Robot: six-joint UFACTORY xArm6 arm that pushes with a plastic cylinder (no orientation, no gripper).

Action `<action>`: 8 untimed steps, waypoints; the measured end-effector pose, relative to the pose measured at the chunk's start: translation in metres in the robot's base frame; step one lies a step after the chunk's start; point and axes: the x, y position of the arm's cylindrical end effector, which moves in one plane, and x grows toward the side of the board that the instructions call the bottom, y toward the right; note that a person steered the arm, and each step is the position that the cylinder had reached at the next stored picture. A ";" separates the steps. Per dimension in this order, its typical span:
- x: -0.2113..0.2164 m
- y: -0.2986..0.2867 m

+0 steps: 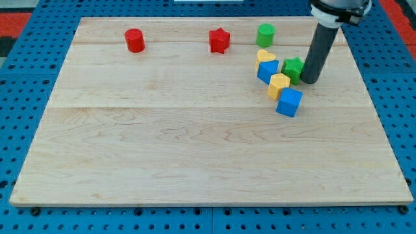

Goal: Drag the green star towards the right side of the green circle

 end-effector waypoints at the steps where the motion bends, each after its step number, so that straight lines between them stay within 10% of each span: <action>1: -0.005 0.017; 8: -0.009 -0.046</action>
